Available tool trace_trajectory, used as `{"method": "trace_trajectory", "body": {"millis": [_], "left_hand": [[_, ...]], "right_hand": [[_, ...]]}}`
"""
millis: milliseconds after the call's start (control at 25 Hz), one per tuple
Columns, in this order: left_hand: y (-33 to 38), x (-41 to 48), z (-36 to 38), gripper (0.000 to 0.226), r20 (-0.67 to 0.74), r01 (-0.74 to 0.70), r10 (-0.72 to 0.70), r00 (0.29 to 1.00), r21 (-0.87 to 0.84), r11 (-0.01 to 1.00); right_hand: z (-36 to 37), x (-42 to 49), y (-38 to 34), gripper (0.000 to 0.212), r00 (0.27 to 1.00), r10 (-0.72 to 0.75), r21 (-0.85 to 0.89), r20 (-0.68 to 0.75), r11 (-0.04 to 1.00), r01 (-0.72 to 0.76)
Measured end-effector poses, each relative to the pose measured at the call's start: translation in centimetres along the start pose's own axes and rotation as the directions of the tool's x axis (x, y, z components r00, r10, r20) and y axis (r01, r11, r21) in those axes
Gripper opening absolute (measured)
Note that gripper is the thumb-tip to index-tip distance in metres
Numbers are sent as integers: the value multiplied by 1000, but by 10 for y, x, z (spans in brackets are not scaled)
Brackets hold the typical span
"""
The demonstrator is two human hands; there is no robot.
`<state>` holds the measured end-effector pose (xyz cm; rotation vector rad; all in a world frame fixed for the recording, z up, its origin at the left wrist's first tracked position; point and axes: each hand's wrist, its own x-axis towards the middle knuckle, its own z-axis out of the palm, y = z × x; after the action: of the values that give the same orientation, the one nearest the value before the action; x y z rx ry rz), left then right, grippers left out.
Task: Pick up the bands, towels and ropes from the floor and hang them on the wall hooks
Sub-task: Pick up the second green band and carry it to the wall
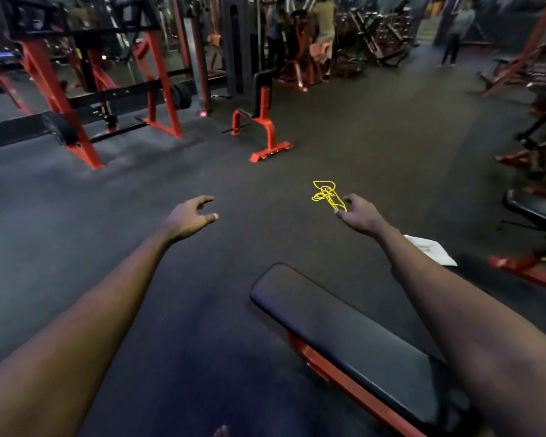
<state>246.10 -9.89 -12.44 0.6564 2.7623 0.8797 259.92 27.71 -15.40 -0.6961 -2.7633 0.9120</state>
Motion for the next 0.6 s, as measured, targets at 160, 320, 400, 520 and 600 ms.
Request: {"method": "trace_trajectory", "body": {"millis": [160, 320, 400, 520, 600], "left_hand": [[-22, 117, -2, 58, 84, -89, 90, 992, -21, 996], [-26, 225, -2, 59, 170, -151, 155, 973, -37, 988], [-23, 279, 4, 58, 206, -177, 184, 961, -51, 983], [-11, 360, 19, 58, 264, -223, 227, 938, -44, 974], [-1, 419, 37, 57, 293, -258, 260, 920, -45, 965]], "right_hand": [[24, 73, -18, 55, 992, 114, -2, -52, 993, -114], [34, 145, -29, 57, 972, 216, 10, -92, 976, -216], [38, 181, -26, 57, 963, 249, 5, -103, 968, -250], [39, 234, -6, 58, 937, 326, 28, -121, 945, -325], [43, 276, 17, 58, 920, 365, 44, -141, 931, -362]]}}
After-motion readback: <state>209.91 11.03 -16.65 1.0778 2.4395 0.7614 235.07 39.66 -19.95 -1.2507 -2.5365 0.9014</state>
